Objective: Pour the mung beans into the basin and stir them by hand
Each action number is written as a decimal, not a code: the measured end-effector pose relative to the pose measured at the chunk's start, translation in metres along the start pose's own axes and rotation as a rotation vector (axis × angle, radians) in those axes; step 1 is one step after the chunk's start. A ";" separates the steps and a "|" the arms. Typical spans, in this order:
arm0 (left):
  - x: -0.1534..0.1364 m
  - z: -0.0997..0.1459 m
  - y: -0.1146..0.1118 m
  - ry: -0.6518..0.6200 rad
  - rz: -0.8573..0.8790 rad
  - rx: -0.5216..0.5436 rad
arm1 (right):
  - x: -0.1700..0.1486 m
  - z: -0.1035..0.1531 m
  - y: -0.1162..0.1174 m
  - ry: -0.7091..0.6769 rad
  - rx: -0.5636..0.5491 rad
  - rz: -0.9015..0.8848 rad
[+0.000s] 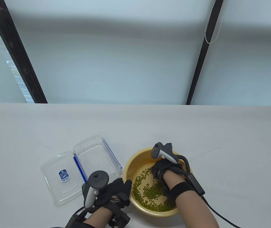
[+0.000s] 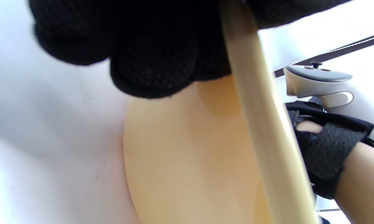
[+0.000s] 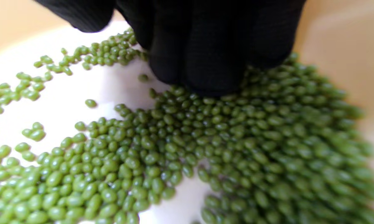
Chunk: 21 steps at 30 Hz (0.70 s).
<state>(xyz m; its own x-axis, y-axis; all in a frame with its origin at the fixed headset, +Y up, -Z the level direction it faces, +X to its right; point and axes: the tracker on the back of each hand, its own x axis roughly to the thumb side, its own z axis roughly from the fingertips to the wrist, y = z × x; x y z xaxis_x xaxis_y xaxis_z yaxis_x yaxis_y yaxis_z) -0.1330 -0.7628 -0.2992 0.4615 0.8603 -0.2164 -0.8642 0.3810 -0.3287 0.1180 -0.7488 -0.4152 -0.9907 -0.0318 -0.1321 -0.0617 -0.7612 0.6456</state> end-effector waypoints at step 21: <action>0.000 0.000 0.000 -0.003 0.002 0.001 | 0.052 0.047 0.061 -0.413 0.483 0.134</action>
<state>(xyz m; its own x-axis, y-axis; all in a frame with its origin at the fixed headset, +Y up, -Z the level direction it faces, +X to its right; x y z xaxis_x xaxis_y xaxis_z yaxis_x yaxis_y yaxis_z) -0.1334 -0.7630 -0.2990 0.4594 0.8620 -0.2142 -0.8652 0.3797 -0.3275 0.0576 -0.7664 -0.3473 -0.9528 0.2184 0.2108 0.1135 -0.3877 0.9147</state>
